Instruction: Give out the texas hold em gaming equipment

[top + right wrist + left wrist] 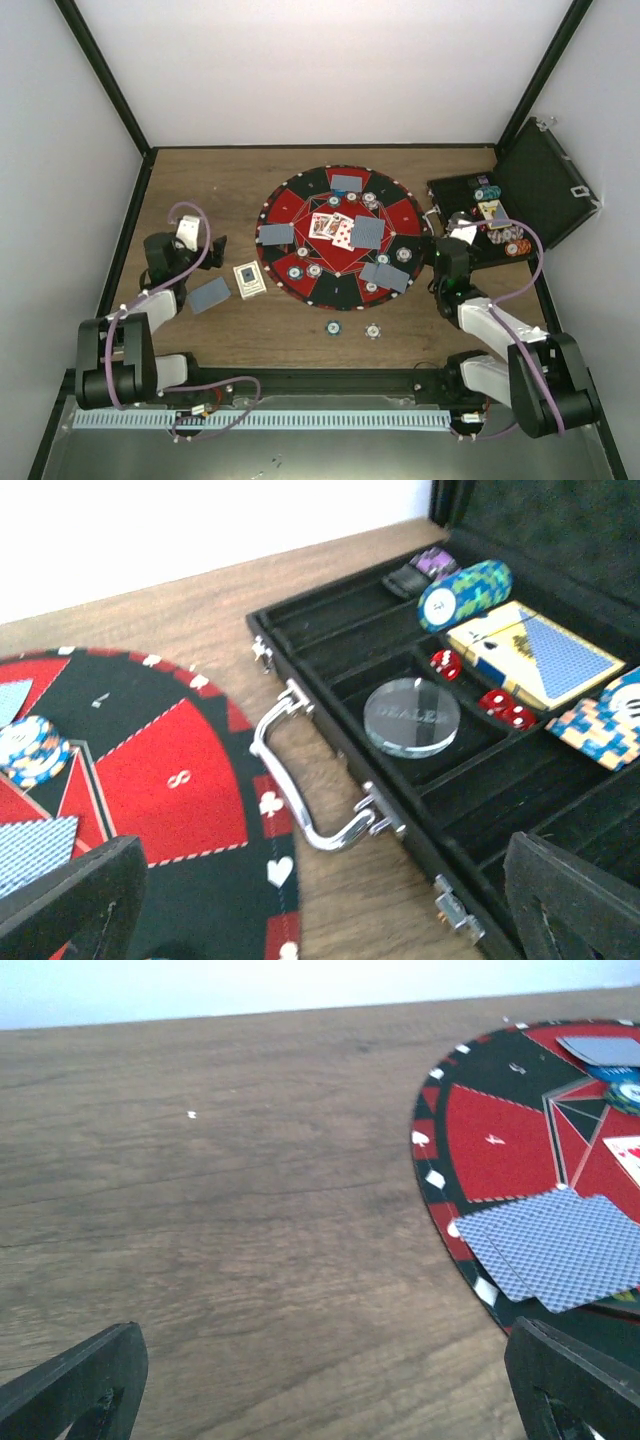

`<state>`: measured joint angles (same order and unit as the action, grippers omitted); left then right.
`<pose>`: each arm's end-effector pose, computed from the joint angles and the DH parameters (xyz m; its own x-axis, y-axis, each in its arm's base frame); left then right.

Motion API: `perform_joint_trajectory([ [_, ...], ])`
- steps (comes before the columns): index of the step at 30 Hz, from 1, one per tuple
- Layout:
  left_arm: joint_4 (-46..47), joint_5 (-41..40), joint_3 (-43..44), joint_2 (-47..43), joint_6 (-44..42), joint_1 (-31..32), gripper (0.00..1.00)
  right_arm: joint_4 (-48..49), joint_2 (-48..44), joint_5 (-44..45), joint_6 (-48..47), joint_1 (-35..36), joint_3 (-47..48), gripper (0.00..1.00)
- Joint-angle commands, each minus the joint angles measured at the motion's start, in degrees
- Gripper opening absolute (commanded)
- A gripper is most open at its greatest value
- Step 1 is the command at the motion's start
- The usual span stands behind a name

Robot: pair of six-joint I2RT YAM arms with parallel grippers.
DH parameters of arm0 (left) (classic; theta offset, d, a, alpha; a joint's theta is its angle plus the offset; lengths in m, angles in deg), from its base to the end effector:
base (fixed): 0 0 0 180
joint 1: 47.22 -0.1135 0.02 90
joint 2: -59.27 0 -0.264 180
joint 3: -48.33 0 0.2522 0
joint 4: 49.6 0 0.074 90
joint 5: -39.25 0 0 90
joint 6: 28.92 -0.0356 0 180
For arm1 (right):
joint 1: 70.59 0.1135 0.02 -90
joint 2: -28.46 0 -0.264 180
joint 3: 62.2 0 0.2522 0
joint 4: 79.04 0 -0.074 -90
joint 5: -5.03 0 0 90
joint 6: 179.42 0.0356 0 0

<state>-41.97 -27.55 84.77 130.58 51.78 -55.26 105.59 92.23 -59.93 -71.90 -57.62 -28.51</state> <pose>0.2368 0.0193 0.1705 -0.4120 0.0918 -0.9066 0.2886 0.9568 -0.0343 0.2153 0.0341 0.1783 -0.3484 0.1996 -0.9158 0.2873 0.9528 0.0984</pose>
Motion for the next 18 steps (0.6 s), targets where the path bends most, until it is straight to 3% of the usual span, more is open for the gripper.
perform_joint_trajectory([
  [1, 26.4, -5.2, -5.7, 2.2, 5.8, 1.8, 1.00, 18.6, 1.2, 5.4, -3.2, -1.7, -4.3, 1.00],
  [5, 43.7, -8.1, -11.1, 6.4, 4.6, 4.5, 1.00, 28.6, 3.7, 4.5, -6.5, -2.8, -7.8, 1.00],
  [9, 49.3, -11.6, -11.5, 12.4, 3.4, 6.0, 1.00, 38.4, 7.9, 2.6, -9.0, -4.0, -9.8, 1.00],
  [12, 60.1, -14.0, -13.1, 18.6, 4.8, 6.1, 1.00, 45.1, 12.0, 0.3, -11.3, -4.6, -8.8, 1.00],
  [13, 61.0, -14.8, -13.3, 19.2, 5.2, 6.1, 1.00, 46.4, 13.8, 0.0, -12.3, -4.7, -8.1, 1.00],
  [15, 52.8, -15.9, -11.5, 16.7, 5.2, 6.2, 1.00, 49.5, 17.1, -1.5, -13.6, -5.0, -7.0, 1.00],
  [18, 52.0, -18.0, -8.9, 18.5, 6.4, 6.2, 1.00, 53.6, 22.3, -6.4, -14.7, -5.9, -6.3, 1.00],
])
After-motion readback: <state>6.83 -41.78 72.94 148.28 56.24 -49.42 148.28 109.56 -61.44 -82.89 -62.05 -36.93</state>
